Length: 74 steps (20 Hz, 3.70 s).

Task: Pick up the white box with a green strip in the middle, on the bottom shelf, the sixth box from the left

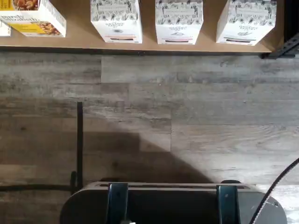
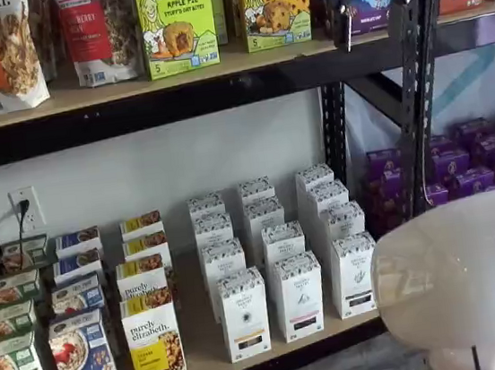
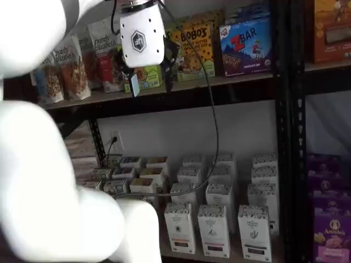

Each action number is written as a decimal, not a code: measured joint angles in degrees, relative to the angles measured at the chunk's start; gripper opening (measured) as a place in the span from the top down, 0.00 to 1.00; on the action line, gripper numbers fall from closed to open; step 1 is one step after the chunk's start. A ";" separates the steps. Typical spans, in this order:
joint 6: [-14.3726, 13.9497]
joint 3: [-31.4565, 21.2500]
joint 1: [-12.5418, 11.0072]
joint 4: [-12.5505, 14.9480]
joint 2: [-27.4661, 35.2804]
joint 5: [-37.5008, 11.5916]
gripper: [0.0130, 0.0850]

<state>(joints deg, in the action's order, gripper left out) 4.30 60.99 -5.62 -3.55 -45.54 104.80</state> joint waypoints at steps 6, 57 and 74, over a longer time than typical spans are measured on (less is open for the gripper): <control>0.43 -3.30 -0.17 0.60 -1.21 -3.81 0.00; 2.02 -41.89 -2.71 5.06 22.80 -73.34 0.00; 9.98 -30.77 -4.50 -1.15 53.71 -90.74 0.00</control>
<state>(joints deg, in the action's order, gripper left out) 14.28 30.22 -10.12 -4.70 8.18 14.06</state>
